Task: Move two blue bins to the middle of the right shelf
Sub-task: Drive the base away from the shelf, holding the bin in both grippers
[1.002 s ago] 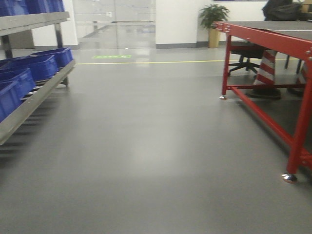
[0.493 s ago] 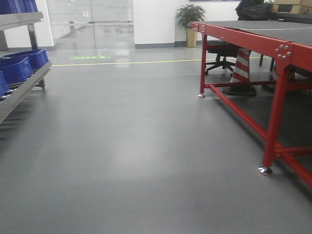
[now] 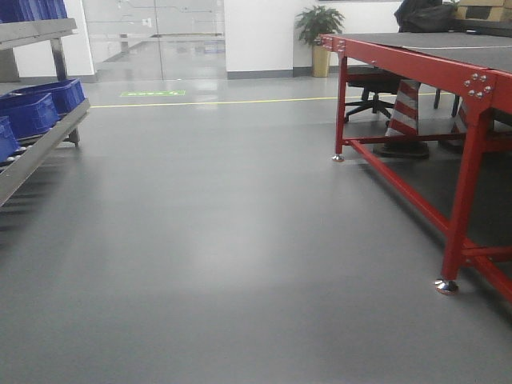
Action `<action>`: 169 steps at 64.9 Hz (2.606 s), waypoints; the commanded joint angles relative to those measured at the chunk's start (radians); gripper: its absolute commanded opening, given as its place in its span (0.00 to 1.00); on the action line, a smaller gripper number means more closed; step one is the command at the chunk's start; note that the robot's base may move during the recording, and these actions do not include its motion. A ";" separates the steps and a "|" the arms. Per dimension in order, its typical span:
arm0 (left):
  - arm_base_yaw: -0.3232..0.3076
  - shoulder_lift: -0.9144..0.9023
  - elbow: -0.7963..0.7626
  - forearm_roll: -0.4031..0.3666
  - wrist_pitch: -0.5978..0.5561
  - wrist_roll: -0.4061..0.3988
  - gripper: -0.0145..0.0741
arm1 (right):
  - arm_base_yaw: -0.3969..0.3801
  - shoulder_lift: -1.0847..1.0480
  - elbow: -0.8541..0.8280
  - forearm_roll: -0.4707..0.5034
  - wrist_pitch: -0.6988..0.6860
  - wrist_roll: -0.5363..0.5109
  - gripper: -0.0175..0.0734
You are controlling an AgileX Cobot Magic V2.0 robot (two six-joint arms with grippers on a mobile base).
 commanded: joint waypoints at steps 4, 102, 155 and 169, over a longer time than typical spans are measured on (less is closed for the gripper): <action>0.000 -0.023 -0.012 0.000 -0.017 0.024 0.04 | -0.016 0.001 -0.013 -0.064 -0.052 -0.008 0.03; 0.000 -0.022 -0.012 0.000 -0.019 0.024 0.04 | -0.016 0.001 -0.013 -0.064 -0.059 -0.008 0.03; 0.000 -0.021 -0.012 0.000 -0.019 0.024 0.04 | -0.016 0.001 -0.013 -0.064 -0.067 -0.008 0.03; 0.000 -0.021 -0.012 0.000 -0.019 0.024 0.04 | -0.016 0.001 -0.013 -0.064 -0.067 -0.008 0.03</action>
